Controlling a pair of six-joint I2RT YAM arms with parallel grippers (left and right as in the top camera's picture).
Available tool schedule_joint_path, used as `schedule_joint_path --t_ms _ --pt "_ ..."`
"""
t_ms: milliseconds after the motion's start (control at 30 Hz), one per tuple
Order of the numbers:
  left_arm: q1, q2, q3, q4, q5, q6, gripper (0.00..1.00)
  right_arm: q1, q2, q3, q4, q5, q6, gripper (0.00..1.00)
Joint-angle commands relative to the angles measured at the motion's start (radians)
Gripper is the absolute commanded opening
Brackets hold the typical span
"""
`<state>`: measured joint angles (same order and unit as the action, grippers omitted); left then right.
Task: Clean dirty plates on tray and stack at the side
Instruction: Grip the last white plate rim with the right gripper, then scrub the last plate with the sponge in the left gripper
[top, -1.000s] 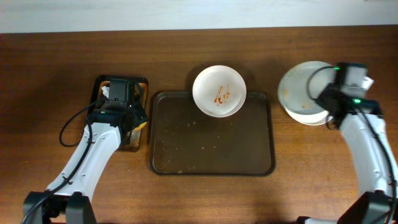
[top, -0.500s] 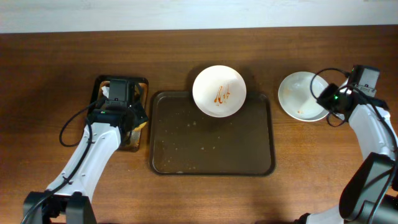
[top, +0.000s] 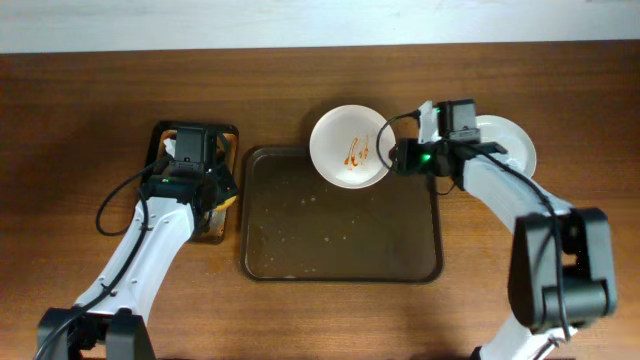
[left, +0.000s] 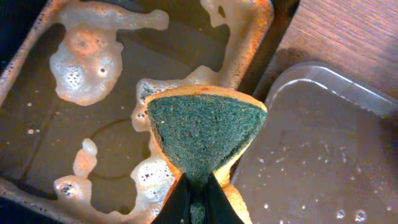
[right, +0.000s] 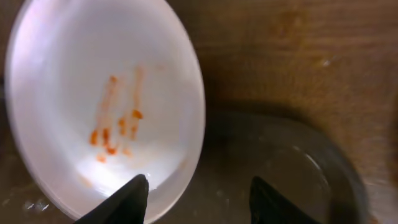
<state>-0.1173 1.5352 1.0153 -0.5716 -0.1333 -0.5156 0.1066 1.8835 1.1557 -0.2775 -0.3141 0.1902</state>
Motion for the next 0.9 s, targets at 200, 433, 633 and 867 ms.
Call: schedule_joint_path --t_ms 200,433,633,867 --pt "-0.005 -0.031 -0.006 0.011 0.038 0.017 0.00 0.063 0.071 0.015 0.012 0.009 0.054 0.23" --pt "-0.060 -0.030 -0.006 0.022 0.040 0.017 0.00 0.084 0.069 0.015 -0.101 0.009 0.062 0.04" --pt "-0.108 -0.024 -0.006 0.046 0.148 0.016 0.00 0.084 0.053 0.015 -0.275 -0.042 0.063 0.04" --pt "-0.208 0.065 -0.006 0.245 0.415 0.015 0.00 0.084 0.053 0.015 -0.336 -0.048 0.078 0.04"
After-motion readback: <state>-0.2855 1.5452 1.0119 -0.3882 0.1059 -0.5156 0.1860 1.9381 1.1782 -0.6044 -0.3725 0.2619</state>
